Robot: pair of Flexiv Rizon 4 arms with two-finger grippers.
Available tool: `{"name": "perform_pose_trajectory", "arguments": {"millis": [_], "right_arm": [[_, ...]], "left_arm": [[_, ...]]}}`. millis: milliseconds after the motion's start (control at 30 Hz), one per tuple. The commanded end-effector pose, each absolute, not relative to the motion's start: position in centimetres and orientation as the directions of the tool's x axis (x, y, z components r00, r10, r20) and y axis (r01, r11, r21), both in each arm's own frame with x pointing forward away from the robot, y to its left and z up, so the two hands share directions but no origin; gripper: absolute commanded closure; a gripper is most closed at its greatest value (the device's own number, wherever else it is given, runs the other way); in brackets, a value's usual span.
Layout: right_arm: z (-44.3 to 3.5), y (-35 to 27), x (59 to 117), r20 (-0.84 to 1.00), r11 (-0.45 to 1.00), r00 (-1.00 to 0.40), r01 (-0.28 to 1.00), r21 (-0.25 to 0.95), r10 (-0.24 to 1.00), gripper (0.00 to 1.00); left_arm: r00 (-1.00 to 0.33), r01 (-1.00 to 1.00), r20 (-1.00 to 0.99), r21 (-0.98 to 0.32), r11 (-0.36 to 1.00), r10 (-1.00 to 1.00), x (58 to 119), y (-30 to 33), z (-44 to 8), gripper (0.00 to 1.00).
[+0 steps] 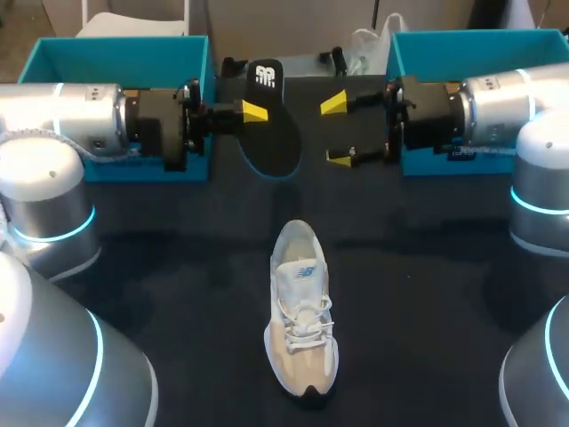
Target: Take the shoe out of the shoebox, open the shoe tongue, remove and reinsert the insole, then place the shoe into the shoebox
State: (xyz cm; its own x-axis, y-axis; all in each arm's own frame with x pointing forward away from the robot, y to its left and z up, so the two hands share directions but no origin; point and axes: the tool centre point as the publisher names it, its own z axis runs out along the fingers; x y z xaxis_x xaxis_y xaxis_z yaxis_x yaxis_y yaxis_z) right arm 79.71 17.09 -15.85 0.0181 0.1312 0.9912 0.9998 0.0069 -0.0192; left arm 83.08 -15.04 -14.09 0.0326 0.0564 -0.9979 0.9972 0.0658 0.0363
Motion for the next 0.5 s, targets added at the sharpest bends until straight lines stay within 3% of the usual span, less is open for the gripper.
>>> {"name": "perform_pose_trajectory", "arguments": {"millis": [33,367,500], "right_arm": [[-16.7,19.0,79.6,0.993,-0.004,0.021,1.000,-0.020,0.117,0.00],[-16.6,19.1,79.7,0.991,-0.004,0.017,1.000,-0.016,0.130,0.00],[-16.3,19.1,79.7,0.991,-0.013,-0.034,0.999,0.036,0.129,0.00]], "left_arm": [[0.039,0.998,-0.998,0.041,0.051,0.041,84.5,-16.0,-14.7,1.00],[0.044,0.997,-0.998,0.047,0.055,0.055,84.8,-16.5,-15.3,1.00],[0.047,0.998,-0.997,0.050,0.049,0.064,85.0,-16.8,-16.0,1.00]]}}
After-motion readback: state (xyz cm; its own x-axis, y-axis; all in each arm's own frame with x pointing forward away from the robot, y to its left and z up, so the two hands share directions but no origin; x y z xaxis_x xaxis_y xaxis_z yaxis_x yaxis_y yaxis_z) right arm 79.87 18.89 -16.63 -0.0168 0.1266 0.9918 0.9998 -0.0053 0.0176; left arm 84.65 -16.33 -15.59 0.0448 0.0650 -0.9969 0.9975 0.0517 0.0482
